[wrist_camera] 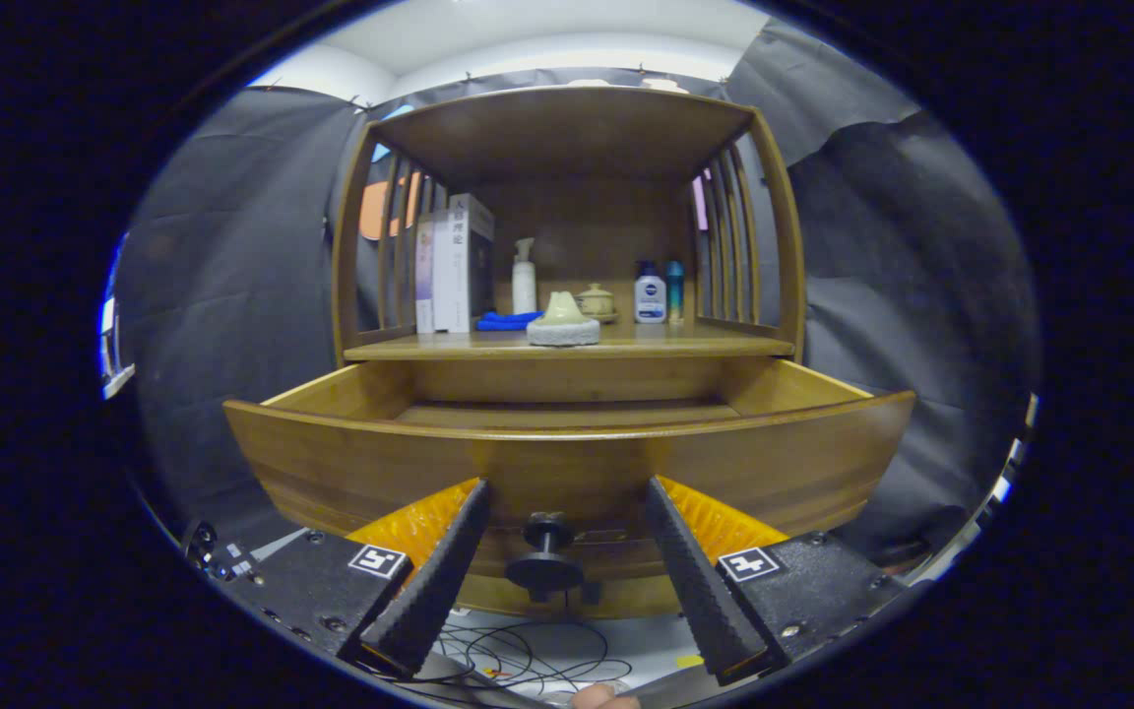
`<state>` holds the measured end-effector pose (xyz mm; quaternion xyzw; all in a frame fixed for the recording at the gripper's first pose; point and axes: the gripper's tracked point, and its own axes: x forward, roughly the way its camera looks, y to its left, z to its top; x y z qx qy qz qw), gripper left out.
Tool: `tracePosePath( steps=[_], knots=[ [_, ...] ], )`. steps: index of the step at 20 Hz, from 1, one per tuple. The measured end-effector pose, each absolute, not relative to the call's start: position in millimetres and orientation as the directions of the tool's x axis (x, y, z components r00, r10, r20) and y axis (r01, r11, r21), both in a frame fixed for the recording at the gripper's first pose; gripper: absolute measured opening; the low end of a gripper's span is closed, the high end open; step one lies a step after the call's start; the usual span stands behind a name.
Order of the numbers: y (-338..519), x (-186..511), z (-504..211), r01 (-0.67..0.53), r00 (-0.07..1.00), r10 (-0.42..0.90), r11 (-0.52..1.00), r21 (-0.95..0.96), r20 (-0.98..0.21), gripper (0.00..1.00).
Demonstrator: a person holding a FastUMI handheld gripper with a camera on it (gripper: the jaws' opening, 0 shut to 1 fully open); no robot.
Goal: Pull open the drawer, take out the items inside it, and place them on the countertop above the cabinet.
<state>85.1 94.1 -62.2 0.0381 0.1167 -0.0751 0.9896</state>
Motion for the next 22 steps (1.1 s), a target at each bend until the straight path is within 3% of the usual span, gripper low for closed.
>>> tracePosePath(
  steps=[16, 22],
  knots=[
    [103, 94, -60, 0.175, 0.964, -0.156, 0.982, 0.07, -0.215, 0.96],
    [101, 131, -52, 0.19, 0.962, -0.173, 0.98, 0.062, -0.213, 0.96]
  ],
)
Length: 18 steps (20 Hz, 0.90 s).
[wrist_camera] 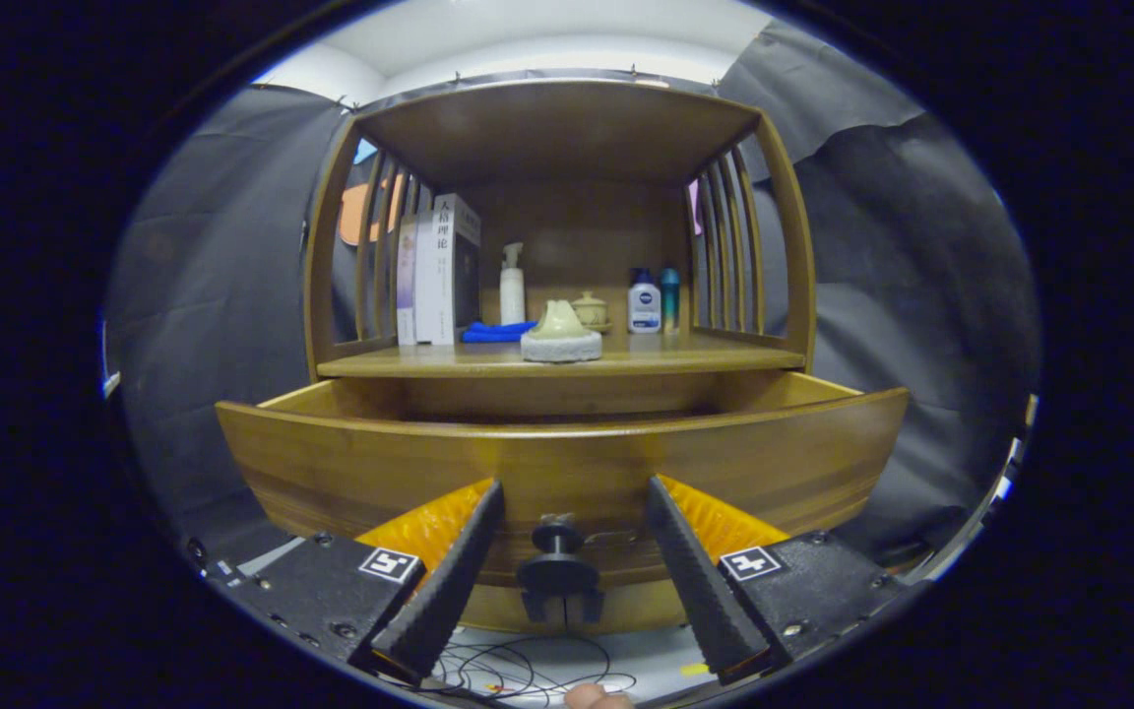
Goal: Pull open the drawer, take out the items inside it, and place them on the countertop above the cabinet.
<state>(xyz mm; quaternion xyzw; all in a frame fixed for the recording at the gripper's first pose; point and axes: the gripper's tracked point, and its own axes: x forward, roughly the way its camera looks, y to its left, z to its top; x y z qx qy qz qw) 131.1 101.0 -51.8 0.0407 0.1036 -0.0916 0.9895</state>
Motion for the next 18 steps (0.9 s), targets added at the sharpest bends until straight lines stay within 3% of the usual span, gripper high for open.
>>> tracePosePath(
  steps=[18],
  knots=[
    [89, 214, -59, 0.197, 0.955, -0.191, 0.98, 0.004, -0.226, 0.97]
  ],
)
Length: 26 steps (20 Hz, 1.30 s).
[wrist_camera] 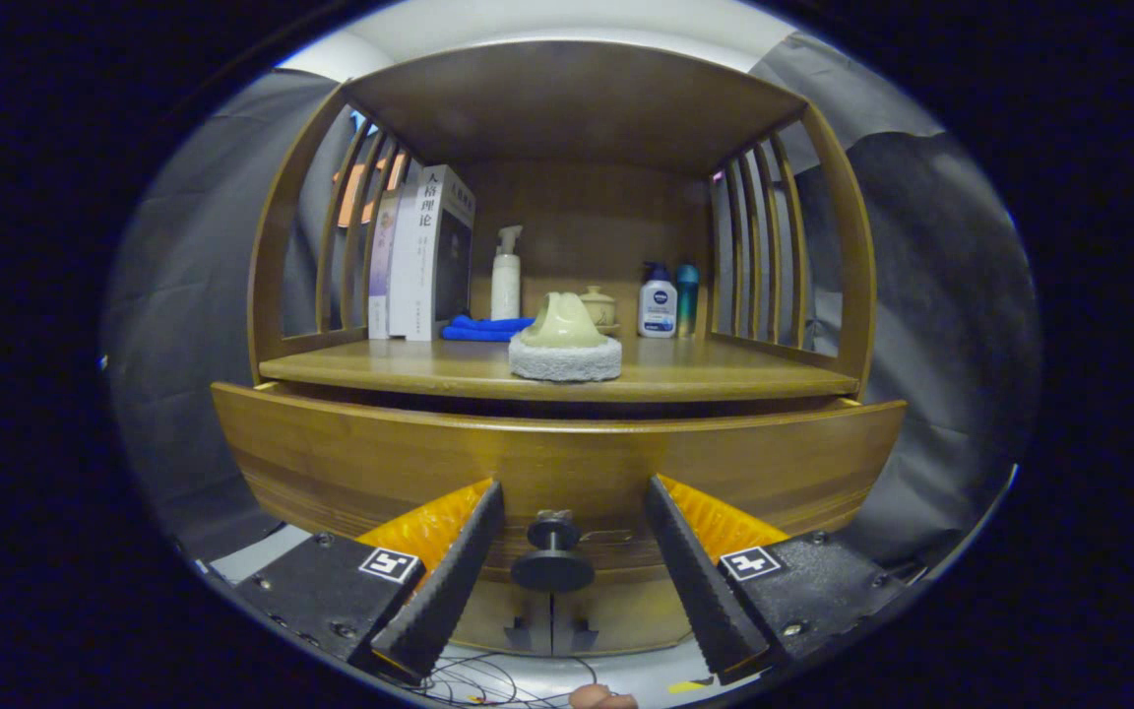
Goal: Pull open the drawer, take out the items inside it, and place them on the countertop above the cabinet.
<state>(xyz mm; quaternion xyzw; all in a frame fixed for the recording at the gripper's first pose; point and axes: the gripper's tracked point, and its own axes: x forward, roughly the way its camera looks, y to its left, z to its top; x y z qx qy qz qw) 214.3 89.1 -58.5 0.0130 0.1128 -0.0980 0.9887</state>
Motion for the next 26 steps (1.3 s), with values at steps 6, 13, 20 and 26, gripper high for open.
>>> tracePosePath(
  steps=[6, 13, 20, 26],
  knots=[
    [86, 231, -59, 0.193, 0.955, -0.189, 0.981, -0.004, -0.228, 0.96],
    [82, 243, -60, 0.191, 0.952, -0.187, 0.982, -0.007, -0.242, 0.96],
    [79, 254, -61, 0.188, 0.949, -0.191, 0.982, -0.038, -0.251, 0.97],
    [78, 253, -61, 0.181, 0.948, -0.183, 0.983, -0.03, -0.26, 0.97]
  ],
)
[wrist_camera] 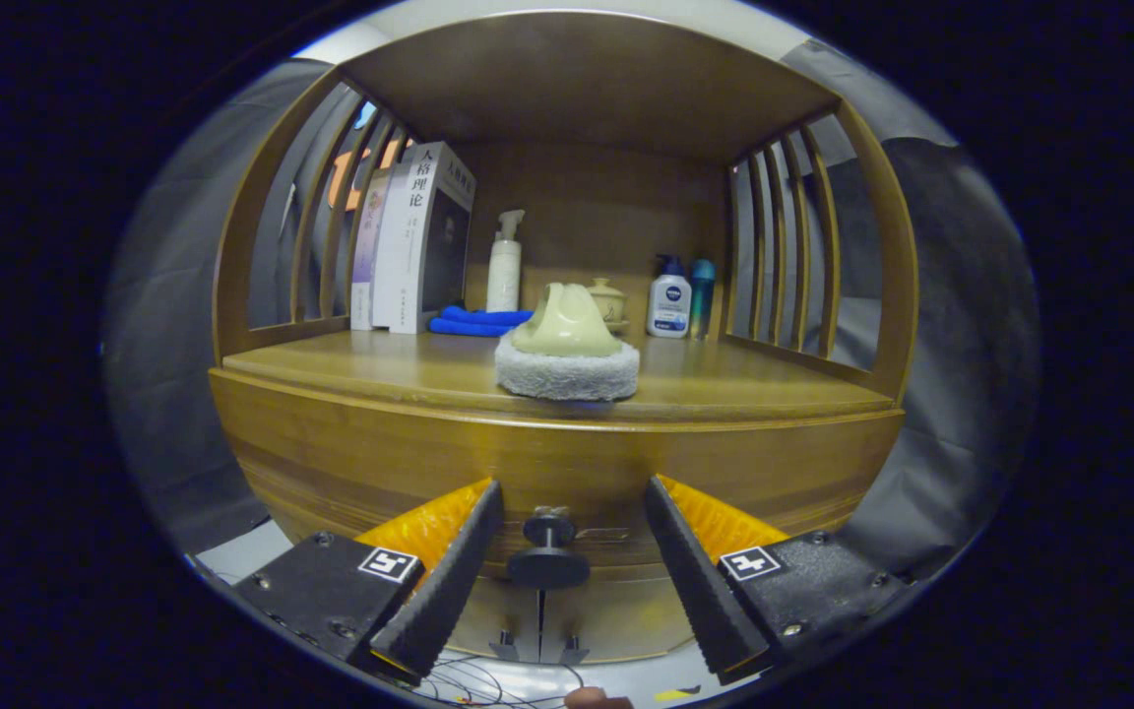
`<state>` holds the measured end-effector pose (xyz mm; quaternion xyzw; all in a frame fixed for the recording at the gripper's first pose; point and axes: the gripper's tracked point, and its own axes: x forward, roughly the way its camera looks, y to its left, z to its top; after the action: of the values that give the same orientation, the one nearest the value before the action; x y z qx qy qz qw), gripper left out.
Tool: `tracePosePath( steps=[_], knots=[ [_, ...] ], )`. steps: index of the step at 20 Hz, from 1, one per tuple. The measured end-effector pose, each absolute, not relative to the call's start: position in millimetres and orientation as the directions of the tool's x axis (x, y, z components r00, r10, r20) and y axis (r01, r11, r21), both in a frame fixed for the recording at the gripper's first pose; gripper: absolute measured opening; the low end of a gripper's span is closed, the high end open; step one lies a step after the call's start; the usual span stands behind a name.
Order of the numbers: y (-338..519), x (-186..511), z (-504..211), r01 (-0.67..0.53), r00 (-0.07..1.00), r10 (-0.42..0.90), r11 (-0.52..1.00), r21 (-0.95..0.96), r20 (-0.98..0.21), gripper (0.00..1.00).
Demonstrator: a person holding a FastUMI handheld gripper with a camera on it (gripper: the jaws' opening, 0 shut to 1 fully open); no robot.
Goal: Pull open the drawer, take out the items inside it, and place them on the countertop above the cabinet.
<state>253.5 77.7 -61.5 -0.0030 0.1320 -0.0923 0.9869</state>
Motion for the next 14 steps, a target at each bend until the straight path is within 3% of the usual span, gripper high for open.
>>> tracePosePath(
  steps=[8, 14],
  knots=[
    [39, 161, 9, 0.029, 0.992, -0.029, 1.0, -0.002, -0.119, 0.98],
    [-44, 40, 29, 0.077, 0.995, -0.075, 0.996, 0.042, -0.06, 0.98]
  ],
)
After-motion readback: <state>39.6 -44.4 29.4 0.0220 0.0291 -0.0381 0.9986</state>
